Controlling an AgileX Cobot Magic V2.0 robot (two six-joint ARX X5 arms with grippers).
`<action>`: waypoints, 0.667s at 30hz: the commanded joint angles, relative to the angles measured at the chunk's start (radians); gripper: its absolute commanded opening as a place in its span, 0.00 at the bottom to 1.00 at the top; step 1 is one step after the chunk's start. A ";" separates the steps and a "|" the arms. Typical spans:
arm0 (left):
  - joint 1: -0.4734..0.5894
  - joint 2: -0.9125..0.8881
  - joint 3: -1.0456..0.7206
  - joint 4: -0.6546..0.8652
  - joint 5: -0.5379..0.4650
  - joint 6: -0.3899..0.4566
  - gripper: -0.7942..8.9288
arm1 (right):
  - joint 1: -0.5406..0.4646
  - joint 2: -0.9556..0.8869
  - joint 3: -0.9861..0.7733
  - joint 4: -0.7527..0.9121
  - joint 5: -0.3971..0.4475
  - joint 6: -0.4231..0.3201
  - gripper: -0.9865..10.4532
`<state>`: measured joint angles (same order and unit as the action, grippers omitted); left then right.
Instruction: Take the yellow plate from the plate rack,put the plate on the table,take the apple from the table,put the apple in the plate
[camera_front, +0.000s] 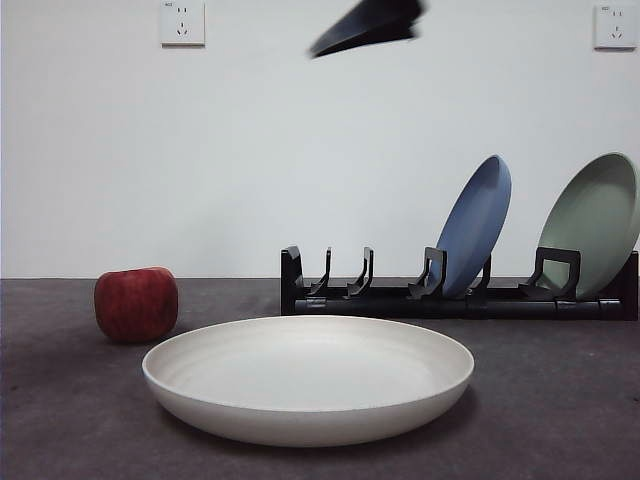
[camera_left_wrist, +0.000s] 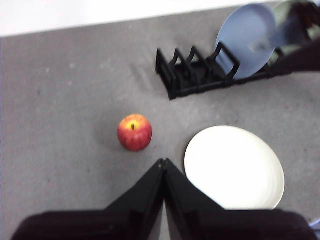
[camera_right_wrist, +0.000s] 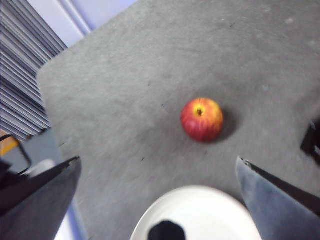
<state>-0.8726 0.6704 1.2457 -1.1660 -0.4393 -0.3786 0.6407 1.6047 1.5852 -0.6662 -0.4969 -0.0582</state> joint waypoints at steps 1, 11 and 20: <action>0.001 0.000 0.000 0.000 -0.006 -0.023 0.08 | 0.032 0.151 0.132 -0.020 0.037 -0.032 0.57; 0.001 0.000 0.000 -0.001 0.010 -0.024 0.07 | 0.105 0.618 0.573 -0.124 0.120 -0.031 0.64; 0.001 0.002 0.000 -0.041 0.028 -0.010 0.08 | 0.164 0.856 0.748 -0.143 0.207 0.040 0.67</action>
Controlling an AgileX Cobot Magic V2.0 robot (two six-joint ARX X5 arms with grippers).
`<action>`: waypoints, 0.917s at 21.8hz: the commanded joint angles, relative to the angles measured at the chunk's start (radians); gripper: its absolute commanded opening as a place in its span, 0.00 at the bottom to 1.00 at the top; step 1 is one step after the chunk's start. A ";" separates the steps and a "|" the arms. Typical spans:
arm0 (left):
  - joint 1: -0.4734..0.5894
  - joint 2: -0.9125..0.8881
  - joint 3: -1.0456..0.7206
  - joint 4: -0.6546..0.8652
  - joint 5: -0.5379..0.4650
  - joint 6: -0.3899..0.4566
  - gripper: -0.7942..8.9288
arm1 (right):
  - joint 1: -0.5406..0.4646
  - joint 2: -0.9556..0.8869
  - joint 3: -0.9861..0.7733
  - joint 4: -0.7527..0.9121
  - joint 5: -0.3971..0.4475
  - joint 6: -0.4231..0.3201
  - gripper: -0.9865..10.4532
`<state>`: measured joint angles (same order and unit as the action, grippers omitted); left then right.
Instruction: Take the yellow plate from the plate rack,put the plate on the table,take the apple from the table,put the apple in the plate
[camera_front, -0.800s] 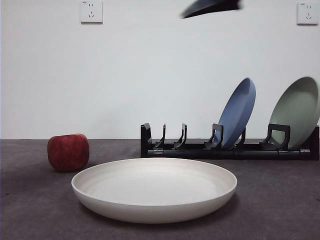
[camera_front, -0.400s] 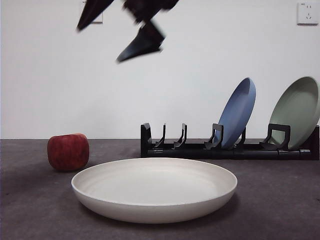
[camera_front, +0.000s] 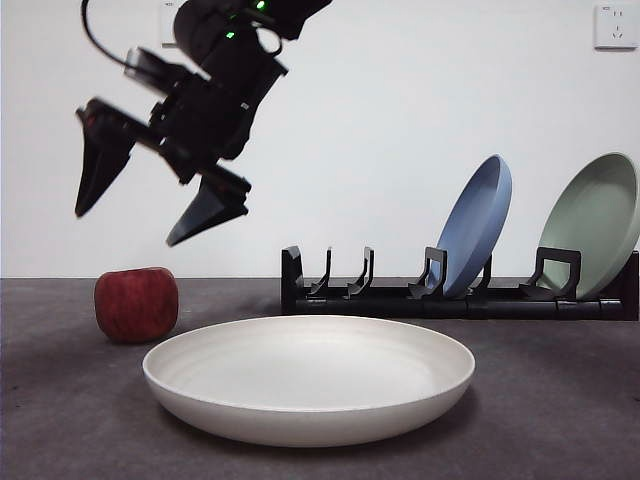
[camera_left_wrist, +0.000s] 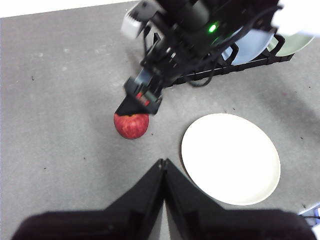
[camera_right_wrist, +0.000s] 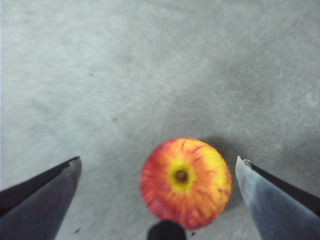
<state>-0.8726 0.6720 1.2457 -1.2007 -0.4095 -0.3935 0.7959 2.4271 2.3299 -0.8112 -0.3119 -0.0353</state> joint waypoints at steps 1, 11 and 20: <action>0.000 0.000 0.000 -0.013 -0.002 0.006 0.08 | 0.012 0.046 0.003 0.001 0.043 0.021 0.67; -0.039 0.000 0.000 -0.018 0.013 0.012 0.08 | 0.023 0.110 0.003 -0.008 0.093 0.037 0.67; -0.039 0.000 0.000 -0.018 0.013 0.017 0.07 | 0.029 0.124 0.003 -0.006 0.129 0.063 0.53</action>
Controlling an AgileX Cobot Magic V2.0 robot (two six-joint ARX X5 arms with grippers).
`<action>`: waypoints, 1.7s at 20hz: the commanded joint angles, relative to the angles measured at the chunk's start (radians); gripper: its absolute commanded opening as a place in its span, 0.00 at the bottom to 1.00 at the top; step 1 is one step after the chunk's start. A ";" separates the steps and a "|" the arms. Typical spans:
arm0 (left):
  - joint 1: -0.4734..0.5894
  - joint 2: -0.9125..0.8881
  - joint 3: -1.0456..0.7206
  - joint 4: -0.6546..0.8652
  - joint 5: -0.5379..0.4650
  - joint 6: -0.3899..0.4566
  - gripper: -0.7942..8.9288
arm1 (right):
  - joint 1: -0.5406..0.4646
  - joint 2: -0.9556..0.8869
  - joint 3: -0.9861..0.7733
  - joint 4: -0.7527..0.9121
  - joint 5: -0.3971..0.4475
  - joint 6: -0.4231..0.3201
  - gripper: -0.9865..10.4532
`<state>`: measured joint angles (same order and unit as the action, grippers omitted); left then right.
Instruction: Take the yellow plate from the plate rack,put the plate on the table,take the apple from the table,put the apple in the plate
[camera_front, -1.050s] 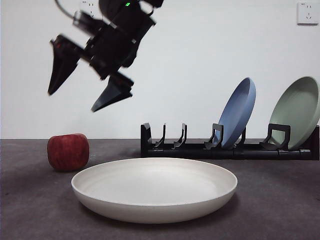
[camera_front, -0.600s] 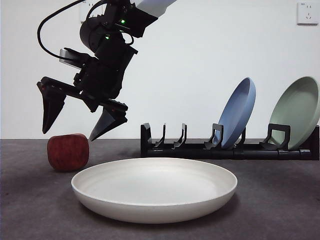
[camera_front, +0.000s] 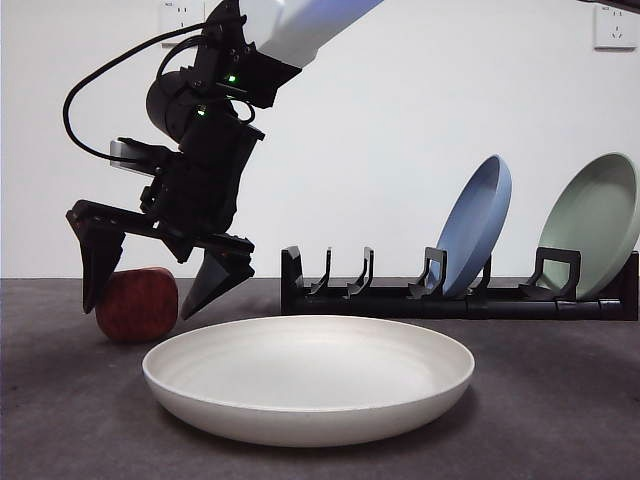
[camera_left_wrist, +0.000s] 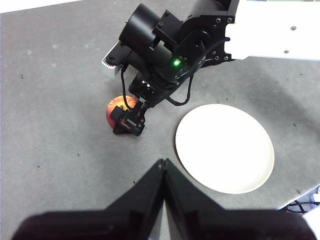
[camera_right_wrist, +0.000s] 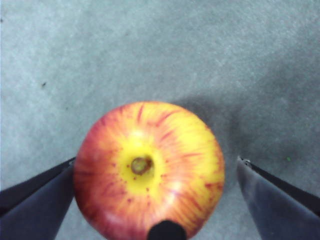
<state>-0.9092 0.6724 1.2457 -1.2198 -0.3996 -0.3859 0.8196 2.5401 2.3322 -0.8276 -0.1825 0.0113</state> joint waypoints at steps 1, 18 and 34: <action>-0.002 0.000 0.000 0.001 0.003 0.012 0.08 | 0.007 0.011 0.001 0.016 0.000 0.016 0.52; -0.002 0.000 0.000 -0.036 0.008 0.026 0.07 | 0.018 -0.159 0.005 -0.035 0.007 0.000 0.08; -0.002 0.000 0.000 -0.012 0.033 0.066 0.07 | -0.062 -0.594 -0.011 -0.549 0.078 -0.192 0.08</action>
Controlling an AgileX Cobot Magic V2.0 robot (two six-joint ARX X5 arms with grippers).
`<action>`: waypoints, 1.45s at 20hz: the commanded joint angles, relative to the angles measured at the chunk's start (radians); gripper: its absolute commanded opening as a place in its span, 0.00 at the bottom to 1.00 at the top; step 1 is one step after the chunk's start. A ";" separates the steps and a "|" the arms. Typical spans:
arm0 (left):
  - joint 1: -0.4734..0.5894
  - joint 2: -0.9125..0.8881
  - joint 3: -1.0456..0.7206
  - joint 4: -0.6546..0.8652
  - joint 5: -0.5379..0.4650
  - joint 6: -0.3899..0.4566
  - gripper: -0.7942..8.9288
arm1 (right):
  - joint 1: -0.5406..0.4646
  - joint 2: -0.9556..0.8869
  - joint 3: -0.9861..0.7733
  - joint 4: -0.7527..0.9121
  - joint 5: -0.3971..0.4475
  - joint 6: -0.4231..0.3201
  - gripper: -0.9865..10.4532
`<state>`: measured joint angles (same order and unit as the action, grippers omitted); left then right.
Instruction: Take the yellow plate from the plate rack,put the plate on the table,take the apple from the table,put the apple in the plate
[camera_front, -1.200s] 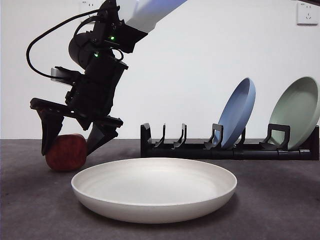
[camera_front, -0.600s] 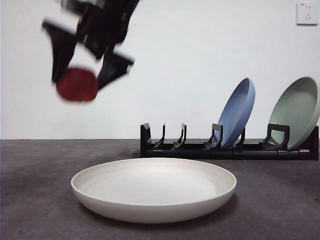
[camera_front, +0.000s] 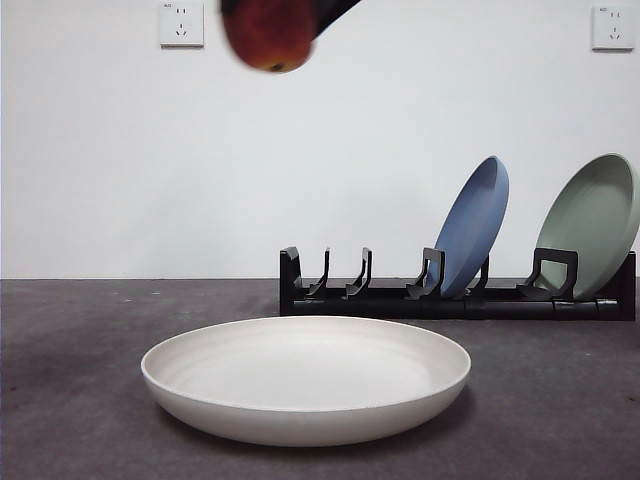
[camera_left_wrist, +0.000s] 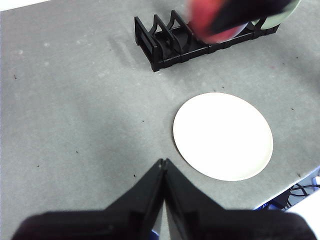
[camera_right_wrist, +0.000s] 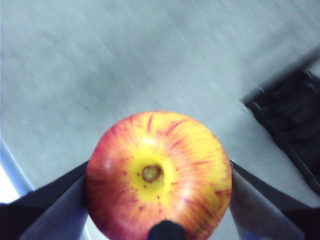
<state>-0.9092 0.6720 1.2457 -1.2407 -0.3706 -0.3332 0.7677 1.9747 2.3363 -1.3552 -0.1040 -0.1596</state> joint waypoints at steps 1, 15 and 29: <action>-0.002 0.000 0.000 0.009 0.005 0.014 0.07 | -0.023 -0.061 -0.031 -0.021 0.001 -0.021 0.07; -0.002 0.023 0.000 0.067 0.066 0.054 0.07 | -0.093 -0.594 -1.129 0.717 -0.139 0.120 0.08; -0.002 0.035 0.000 0.067 0.199 0.098 0.07 | -0.071 -0.510 -1.581 1.286 -0.208 0.181 0.08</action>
<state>-0.9092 0.7074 1.2457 -1.1809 -0.1745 -0.2481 0.6937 1.4628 0.7624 -0.0883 -0.3065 0.0151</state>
